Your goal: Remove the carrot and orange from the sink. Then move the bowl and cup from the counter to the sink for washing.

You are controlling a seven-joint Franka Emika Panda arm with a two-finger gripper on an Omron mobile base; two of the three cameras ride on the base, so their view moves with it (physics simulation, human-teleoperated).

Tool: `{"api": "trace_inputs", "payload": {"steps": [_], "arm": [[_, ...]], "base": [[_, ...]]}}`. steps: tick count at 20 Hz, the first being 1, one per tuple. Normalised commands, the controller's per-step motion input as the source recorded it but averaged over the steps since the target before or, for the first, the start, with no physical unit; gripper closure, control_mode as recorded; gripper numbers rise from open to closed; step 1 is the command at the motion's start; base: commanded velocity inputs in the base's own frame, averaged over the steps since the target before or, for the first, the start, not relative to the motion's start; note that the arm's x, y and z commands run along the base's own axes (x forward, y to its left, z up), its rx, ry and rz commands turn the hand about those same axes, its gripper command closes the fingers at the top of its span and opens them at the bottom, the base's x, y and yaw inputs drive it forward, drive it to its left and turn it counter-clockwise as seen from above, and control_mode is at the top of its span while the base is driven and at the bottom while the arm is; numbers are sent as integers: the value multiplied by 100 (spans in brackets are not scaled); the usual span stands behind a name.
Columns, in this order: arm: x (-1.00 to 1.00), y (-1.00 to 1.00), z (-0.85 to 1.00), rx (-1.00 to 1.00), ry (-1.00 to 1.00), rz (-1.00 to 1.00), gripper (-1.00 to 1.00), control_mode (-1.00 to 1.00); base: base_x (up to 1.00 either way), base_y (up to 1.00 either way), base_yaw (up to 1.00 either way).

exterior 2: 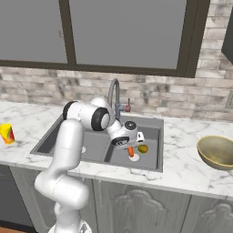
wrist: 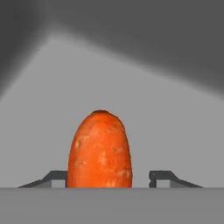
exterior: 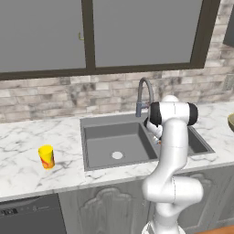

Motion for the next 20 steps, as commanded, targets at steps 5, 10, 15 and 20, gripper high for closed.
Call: {"api": "trace_inputs", "payload": {"steps": [5,10,15,20], "arm": [[-6,-5,-27,1,4,0,100,-100],[-6,-10,-11,9,4,0,100,-100],[-18,-18,26,16,1,4,100,-100],[-22,-18,43,15,1,0,100,-100]], "base": [[0,0,0],[0,0,0],[0,0,0],[0,0,0]]}}
